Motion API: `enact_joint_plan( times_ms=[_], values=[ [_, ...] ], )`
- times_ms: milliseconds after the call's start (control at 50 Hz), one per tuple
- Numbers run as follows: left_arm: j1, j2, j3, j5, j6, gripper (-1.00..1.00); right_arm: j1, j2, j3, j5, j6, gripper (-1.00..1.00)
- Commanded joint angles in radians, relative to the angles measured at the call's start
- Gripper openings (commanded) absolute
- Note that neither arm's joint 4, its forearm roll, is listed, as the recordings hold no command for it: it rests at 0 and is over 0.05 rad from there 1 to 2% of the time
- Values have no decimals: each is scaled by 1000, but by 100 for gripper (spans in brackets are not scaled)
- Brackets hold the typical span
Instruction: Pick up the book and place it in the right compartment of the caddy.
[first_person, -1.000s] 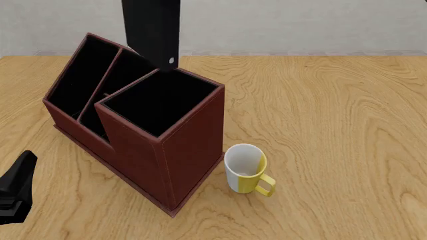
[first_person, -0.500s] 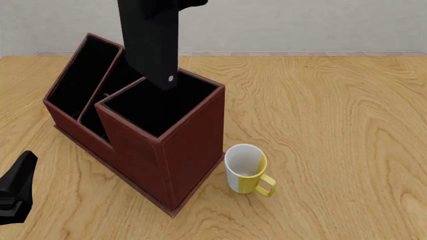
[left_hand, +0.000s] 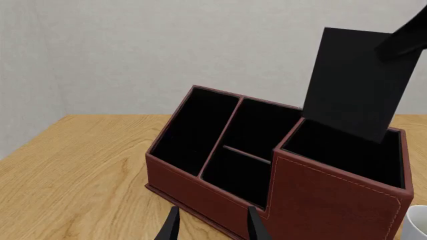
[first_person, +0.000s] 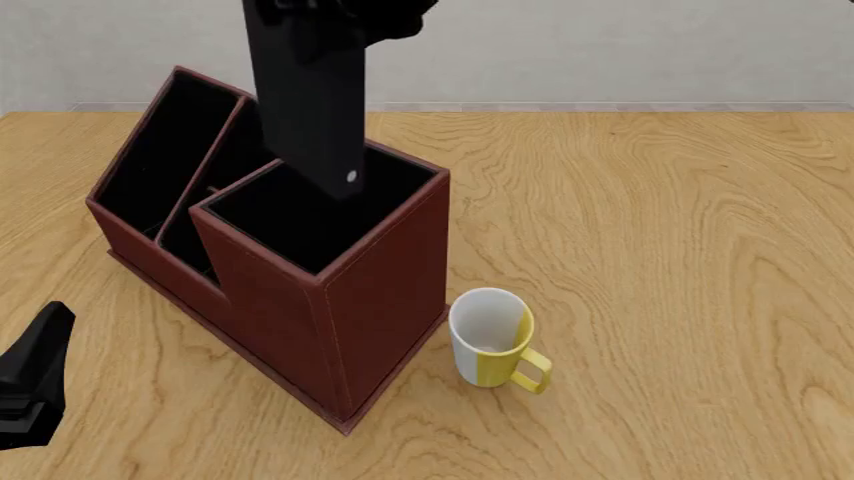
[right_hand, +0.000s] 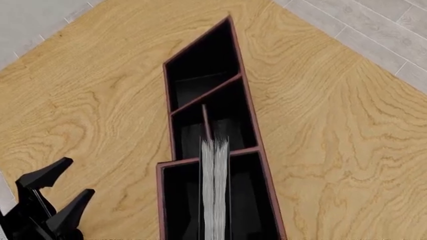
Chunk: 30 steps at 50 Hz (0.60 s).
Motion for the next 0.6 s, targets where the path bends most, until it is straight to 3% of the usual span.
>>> enact_joint_plan(
  times_ms=[20,600],
  values=[
    [0,0,0,0,0,100,1,-21,26,-15,16,-100],
    [0,0,0,0,0,100,1,-72,133,-70,36,-100]
  ],
)
